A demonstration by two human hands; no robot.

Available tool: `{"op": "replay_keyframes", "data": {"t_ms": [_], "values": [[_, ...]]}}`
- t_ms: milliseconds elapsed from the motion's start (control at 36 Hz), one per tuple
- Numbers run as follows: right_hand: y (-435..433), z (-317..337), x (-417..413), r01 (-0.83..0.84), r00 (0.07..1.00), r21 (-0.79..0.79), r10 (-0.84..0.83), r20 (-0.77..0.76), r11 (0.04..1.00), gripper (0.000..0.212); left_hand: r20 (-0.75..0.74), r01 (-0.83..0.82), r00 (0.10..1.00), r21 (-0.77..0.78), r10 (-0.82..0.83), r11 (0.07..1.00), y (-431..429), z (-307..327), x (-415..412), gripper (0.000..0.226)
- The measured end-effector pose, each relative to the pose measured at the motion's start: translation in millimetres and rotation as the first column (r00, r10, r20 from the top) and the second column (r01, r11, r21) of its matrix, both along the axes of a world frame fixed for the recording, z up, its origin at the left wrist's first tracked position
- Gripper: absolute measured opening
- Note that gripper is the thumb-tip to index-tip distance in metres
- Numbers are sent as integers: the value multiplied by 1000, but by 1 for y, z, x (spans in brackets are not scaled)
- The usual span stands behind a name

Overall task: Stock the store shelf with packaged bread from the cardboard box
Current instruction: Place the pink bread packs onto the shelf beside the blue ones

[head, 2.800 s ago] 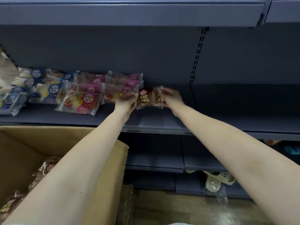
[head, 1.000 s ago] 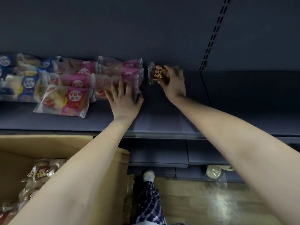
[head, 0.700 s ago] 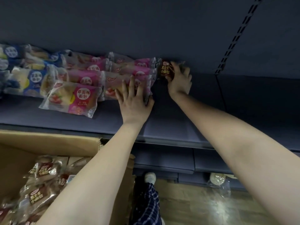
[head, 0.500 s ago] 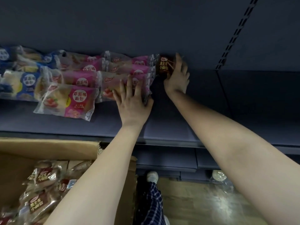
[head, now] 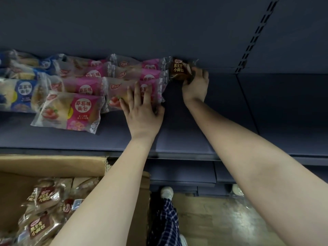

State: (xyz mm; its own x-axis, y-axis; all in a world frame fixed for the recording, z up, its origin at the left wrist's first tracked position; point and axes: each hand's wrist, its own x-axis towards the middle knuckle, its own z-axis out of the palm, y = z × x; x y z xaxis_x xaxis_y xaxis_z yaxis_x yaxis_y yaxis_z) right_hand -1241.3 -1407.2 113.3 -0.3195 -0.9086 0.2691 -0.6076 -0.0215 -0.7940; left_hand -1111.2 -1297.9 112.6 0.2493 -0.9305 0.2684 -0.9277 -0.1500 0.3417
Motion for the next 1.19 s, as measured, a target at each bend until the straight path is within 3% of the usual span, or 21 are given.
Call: {"op": "replay_keyframes", "data": {"t_ms": [250,306,389,444,694,917,1000,1083,1194], "values": [[6,4,3,-8,1000,-44,7,-13,999,66,10,-5,1000,15,5,1000,1,0,-1,68],[6,3,5,-78,982,-16,74,-175,997,70,16,-7,1000,14,7,1000,1,-1,-1,67],[6,0,11,-184,871,-2,162,-465,983,70,22,-11,1000,15,11,1000,0,0,-1,68],[7,-2,14,-219,816,-2,182,-549,976,65,23,-13,1000,17,13,1000,0,0,-2,68],[4,-3,15,-256,789,138,289,-542,957,57,32,-19,999,22,18,1000,-1,-1,-4,67],[-5,-7,13,-286,683,305,417,-600,908,58,25,-14,1000,-10,14,1000,-1,-1,-3,67],[-1,-6,14,-283,707,271,391,-589,920,58,13,-11,1000,-23,11,1000,-1,-2,-3,67],[3,-4,13,-227,826,116,254,-503,967,58,18,-8,1000,-20,8,1000,-2,-2,-2,68],[0,-3,7,3,991,101,10,-135,995,59,25,-11,1000,-6,11,1000,-1,-2,-2,68]]}}
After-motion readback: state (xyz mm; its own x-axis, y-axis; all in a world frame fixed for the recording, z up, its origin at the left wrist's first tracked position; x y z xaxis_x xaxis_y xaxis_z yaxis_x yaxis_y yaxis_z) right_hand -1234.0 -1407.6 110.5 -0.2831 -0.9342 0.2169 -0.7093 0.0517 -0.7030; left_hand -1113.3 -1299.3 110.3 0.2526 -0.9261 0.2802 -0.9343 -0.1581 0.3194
